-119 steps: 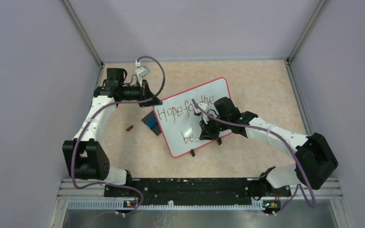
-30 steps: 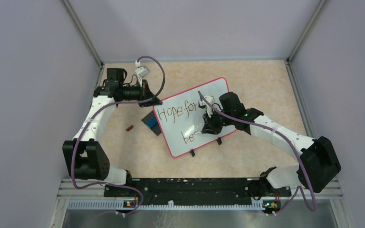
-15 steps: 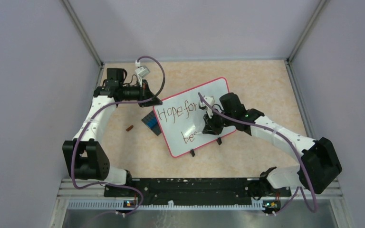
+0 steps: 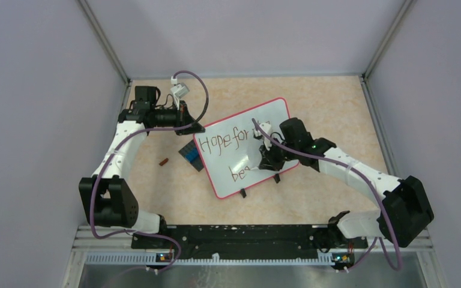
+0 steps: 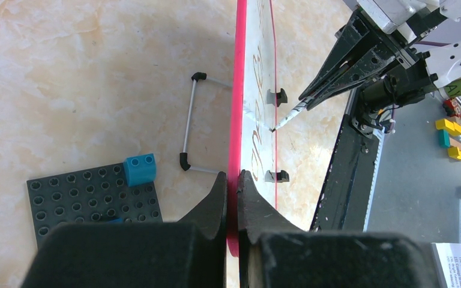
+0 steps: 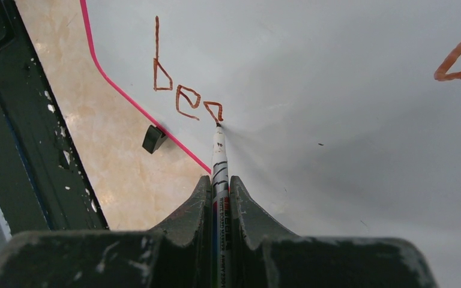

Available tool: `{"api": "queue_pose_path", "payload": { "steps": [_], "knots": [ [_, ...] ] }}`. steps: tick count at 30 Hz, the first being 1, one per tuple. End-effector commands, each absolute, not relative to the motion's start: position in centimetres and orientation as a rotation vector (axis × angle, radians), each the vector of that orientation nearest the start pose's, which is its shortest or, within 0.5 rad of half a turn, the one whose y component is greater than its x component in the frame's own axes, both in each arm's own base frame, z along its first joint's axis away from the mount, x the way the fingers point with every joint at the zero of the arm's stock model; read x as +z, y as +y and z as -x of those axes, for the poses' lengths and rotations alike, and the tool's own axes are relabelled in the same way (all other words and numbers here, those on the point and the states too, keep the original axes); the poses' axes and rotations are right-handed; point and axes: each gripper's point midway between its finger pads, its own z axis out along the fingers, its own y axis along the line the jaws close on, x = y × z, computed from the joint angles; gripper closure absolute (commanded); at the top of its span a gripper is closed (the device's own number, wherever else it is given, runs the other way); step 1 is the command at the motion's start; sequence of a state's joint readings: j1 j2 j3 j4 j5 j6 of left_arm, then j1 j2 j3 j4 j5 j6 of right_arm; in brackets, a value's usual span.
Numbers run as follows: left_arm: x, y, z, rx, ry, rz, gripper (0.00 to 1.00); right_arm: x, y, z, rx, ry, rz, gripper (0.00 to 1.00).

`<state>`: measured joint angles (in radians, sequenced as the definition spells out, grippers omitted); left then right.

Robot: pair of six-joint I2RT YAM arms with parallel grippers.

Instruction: Write a sentence on the whiteboard

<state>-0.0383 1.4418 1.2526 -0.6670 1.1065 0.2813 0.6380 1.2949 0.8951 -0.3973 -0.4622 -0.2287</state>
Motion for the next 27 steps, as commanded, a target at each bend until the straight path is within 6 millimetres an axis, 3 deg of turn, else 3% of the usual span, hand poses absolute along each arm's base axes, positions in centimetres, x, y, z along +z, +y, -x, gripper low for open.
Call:
{"api": "queue_pose_path", "payload": {
  "steps": [1, 12, 27],
  "knots": [
    [21.9, -16.1, -30.9, -1.088, 2.033, -0.807, 1.00, 13.4, 24.6, -23.6, 0.666, 2.029, 1.191, 1.00],
    [21.9, -16.1, -30.9, -1.094, 2.032, -0.807, 1.00, 12.7, 24.3, -23.1, 0.681, 2.046, 1.199, 1.00],
    [22.0, -16.0, -30.9, -1.086, 2.033, -0.807, 1.00, 13.4, 27.6, -22.7, 0.758, 1.993, 1.227, 1.00]
  ]
}}
